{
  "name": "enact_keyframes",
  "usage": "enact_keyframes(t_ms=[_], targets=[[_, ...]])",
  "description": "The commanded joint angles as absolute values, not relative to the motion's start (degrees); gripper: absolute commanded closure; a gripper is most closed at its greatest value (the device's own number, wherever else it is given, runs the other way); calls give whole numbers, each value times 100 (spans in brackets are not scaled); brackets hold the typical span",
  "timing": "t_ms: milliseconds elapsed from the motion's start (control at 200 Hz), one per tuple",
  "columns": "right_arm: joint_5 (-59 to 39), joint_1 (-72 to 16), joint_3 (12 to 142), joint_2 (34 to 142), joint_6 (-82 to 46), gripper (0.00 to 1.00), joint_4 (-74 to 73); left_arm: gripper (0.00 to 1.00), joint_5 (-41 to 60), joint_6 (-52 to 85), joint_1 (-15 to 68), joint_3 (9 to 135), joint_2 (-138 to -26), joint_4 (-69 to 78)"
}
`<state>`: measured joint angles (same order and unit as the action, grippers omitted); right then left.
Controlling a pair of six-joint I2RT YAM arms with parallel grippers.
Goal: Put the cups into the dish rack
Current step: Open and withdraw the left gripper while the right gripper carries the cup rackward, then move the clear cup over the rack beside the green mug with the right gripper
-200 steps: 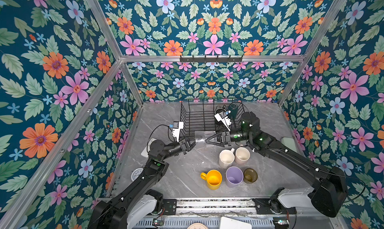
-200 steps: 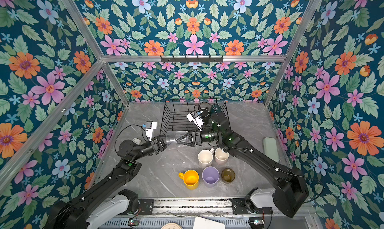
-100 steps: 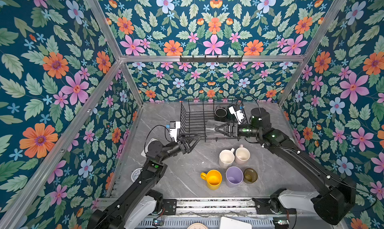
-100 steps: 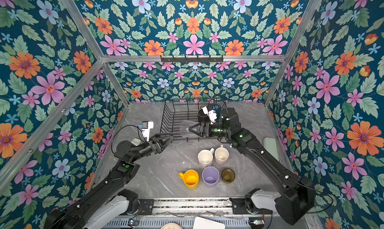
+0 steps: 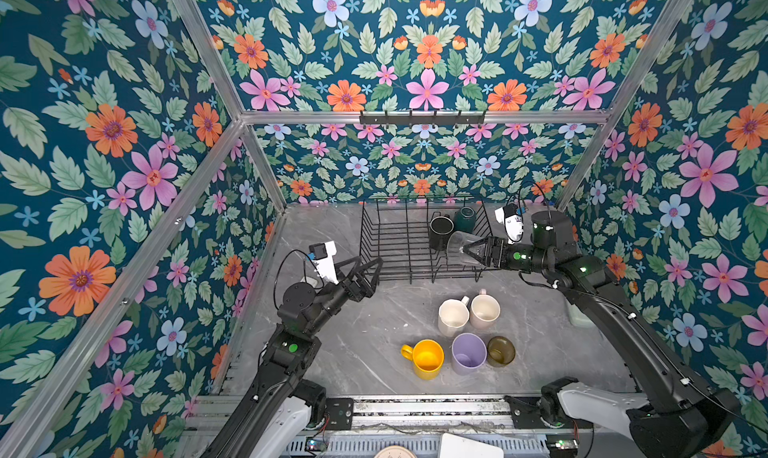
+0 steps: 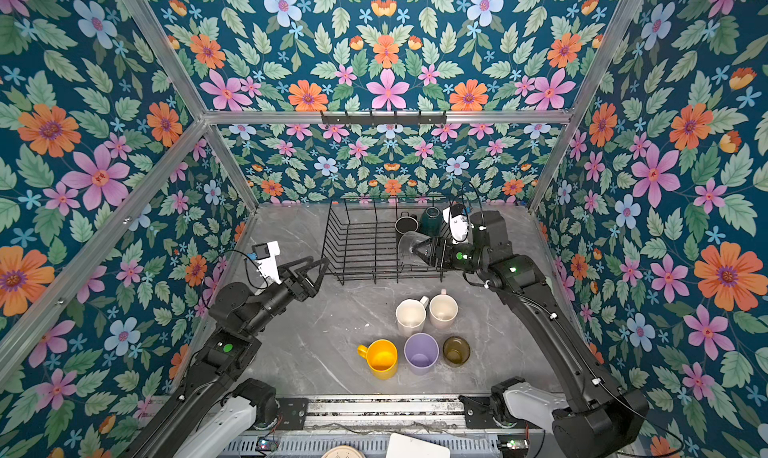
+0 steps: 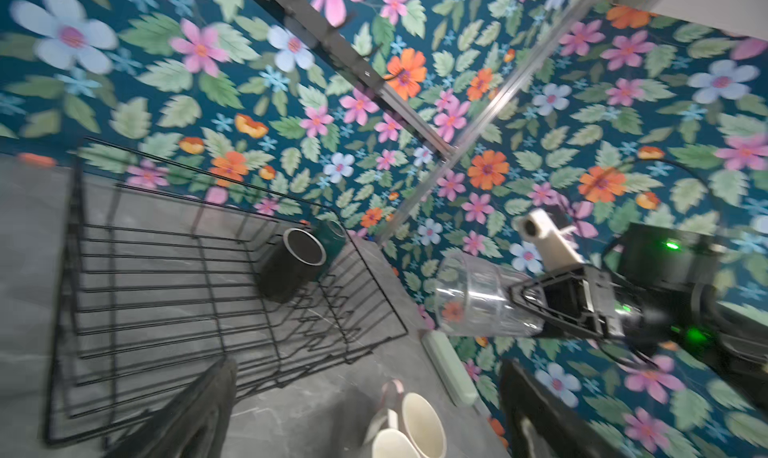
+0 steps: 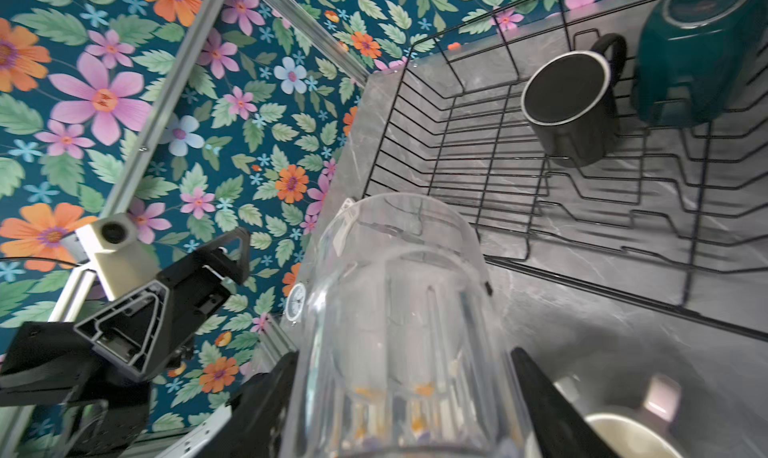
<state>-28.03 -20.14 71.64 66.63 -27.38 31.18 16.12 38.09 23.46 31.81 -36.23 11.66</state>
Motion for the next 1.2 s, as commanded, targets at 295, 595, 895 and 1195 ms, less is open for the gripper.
enact_keyframes(t_ms=[295,595,895,1195], targets=[[-1356,-2011,7690,6824,-2010,100,4369,0,-365,3516,2355,3045,-2874,108],[-693,-1996,8451,7530,-1627,100,4941,0,-431,3446,2354,2988,-2799,35],[-618,-1811,9746,8956,-1113,100,5610,0,-475,3358,2354,2990,-2745,-52],[-89,-1802,10871,10363,-804,100,5990,0,-448,3254,2355,3094,-2673,-281]])
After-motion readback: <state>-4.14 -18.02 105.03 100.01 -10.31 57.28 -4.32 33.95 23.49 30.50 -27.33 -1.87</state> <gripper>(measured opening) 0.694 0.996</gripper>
